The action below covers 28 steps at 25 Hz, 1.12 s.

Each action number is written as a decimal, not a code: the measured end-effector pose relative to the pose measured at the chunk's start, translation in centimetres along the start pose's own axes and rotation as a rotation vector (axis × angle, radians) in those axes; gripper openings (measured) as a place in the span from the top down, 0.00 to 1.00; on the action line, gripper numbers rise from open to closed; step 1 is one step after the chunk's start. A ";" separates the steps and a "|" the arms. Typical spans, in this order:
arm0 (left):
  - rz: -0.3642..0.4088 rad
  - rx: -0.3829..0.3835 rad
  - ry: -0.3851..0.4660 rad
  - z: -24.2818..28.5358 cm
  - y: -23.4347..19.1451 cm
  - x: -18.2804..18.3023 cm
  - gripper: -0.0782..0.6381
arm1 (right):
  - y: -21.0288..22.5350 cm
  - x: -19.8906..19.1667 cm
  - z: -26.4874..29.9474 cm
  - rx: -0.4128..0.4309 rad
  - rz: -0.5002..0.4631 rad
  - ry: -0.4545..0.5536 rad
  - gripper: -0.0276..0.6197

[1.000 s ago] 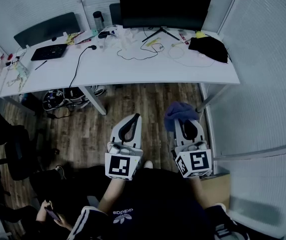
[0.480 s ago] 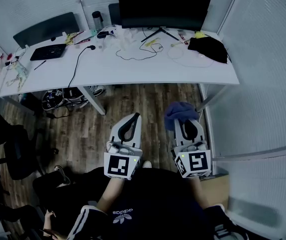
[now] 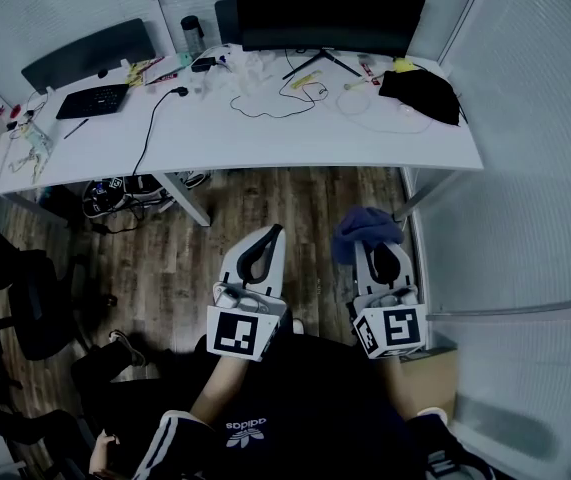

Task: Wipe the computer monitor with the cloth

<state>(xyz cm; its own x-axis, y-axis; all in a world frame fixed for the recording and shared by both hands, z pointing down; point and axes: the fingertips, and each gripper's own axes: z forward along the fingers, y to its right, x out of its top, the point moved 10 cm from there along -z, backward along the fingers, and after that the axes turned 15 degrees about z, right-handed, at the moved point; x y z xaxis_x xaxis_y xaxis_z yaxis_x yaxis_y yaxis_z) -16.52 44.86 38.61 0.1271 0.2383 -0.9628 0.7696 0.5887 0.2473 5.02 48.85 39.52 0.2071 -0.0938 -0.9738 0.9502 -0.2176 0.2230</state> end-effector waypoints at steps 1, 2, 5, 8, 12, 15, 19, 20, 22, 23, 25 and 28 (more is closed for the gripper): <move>-0.002 -0.002 -0.001 0.6 -0.3 -0.3 0.88 | 0.3 -0.1 0.5 -0.008 0.004 -0.004 0.88; -0.004 -0.004 -0.002 1.2 -0.7 -0.6 0.88 | 0.6 -0.3 1.1 -0.015 0.007 -0.006 0.88; -0.008 -0.011 -0.006 3.6 -2.5 -1.7 0.88 | 1.5 -0.4 3.7 -0.037 0.011 -0.003 0.88; -0.012 -0.024 -0.008 6.5 -5.0 -2.7 0.88 | 2.1 0.4 7.1 -0.054 0.005 -0.011 0.88; -0.016 -0.041 -0.004 10.3 -8.8 -3.4 0.88 | 2.3 1.9 11.9 -0.063 0.002 -0.009 0.88; -0.020 -0.051 -0.006 12.7 -11.4 -4.2 0.88 | 2.4 2.5 14.9 -0.076 -0.006 0.003 0.88; -0.026 -0.058 -0.005 15.1 -14.0 -5.3 0.88 | 2.8 2.5 17.9 -0.104 0.006 0.006 0.88; -0.027 -0.061 -0.006 15.5 -14.5 -5.6 0.88 | 2.9 2.4 18.5 -0.110 0.013 0.005 0.88; -0.032 -0.066 -0.011 16.1 -15.2 -6.1 0.88 | 2.9 2.3 19.3 -0.117 0.019 0.005 0.88; -0.037 -0.068 -0.014 16.3 -15.4 -6.3 0.88 | 2.9 2.3 19.7 -0.123 0.020 0.002 0.88; -0.047 -0.069 -0.021 16.8 -15.9 -6.9 0.88 | 3.1 2.2 20.5 -0.135 0.021 0.000 0.88; -0.059 -0.061 -0.033 17.7 -16.8 -7.6 0.88 | 3.5 2.3 21.9 -0.137 0.023 0.010 0.88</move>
<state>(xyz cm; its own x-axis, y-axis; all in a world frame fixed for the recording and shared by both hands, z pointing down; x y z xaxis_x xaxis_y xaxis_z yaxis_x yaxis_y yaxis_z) -19.38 19.51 39.85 0.1044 0.1767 -0.9787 0.7371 0.6469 0.1954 3.76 26.62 38.99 0.2305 -0.0878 -0.9691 0.9680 -0.0808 0.2376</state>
